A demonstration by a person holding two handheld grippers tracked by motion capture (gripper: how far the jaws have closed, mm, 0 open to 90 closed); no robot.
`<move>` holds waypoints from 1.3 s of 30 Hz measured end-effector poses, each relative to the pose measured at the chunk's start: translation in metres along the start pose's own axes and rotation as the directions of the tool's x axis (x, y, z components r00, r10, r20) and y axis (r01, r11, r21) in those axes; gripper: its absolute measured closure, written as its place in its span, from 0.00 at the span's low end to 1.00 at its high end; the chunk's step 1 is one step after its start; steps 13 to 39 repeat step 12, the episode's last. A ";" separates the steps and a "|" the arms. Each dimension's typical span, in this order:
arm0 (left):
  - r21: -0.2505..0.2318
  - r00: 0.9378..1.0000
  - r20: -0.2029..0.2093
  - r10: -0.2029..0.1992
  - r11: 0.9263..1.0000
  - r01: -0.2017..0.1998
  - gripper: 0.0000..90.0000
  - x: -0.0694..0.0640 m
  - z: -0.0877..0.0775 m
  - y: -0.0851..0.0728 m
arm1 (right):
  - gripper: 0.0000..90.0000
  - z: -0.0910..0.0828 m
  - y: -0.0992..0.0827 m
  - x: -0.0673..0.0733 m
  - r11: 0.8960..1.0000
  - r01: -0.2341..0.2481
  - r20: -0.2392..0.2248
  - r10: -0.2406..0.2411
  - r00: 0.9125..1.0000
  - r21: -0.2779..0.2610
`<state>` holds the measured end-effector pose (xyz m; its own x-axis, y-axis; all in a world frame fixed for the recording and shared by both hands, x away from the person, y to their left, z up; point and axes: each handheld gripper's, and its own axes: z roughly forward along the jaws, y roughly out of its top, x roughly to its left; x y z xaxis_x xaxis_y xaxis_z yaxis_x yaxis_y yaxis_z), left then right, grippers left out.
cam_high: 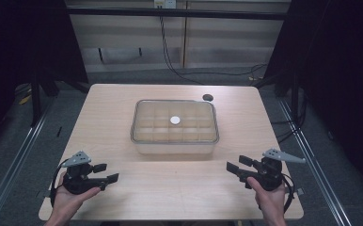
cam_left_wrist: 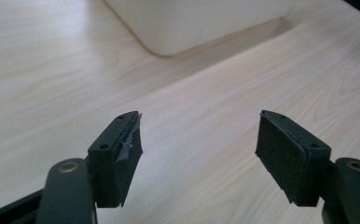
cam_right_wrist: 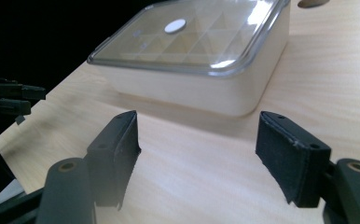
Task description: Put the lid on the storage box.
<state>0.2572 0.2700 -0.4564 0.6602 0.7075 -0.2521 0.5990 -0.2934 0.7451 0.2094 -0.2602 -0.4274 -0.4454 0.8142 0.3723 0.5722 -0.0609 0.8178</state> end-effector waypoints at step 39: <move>0.009 0.999 -0.006 -0.041 0.999 0.042 0.33 0.003 -0.005 -0.022 | 0.28 -0.008 -0.038 -0.007 0.999 -0.027 0.064 0.025 0.998 0.031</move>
